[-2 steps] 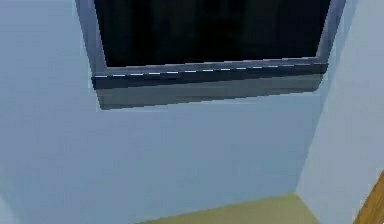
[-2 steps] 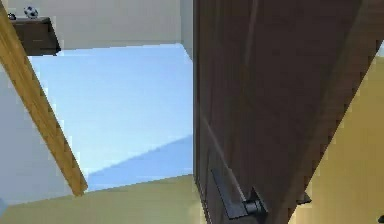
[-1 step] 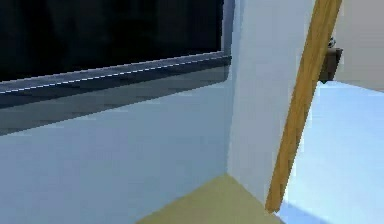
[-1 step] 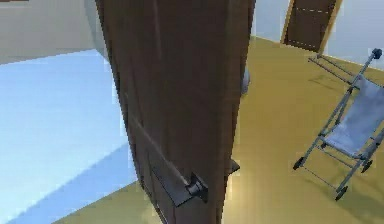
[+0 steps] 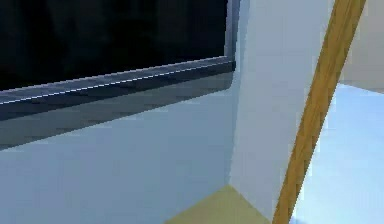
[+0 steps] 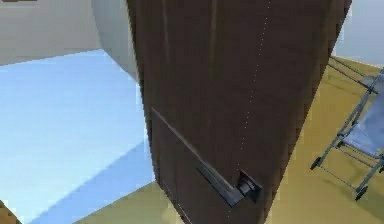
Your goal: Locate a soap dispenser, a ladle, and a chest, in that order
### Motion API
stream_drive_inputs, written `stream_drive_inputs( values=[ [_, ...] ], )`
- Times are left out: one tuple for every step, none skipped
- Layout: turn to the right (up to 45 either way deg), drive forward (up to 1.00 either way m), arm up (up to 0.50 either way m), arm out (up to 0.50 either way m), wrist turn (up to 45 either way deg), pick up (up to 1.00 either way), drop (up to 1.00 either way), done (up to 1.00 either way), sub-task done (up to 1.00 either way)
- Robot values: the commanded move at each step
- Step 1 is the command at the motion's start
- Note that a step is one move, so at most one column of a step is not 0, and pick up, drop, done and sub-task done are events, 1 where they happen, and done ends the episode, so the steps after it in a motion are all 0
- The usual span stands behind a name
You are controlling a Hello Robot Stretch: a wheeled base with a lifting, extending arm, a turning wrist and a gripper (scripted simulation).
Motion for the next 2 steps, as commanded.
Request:
stream_drive_inputs(
  values=[
    [45.0, 0.00, 0.00, 0.00, 0.0, 0.00, 0.00, 0.00, 0.00],
    [9.0, 0.00, 0.00, 0.00, 0.0, 0.00, 0.00, 0.00, 0.00]
  ],
)
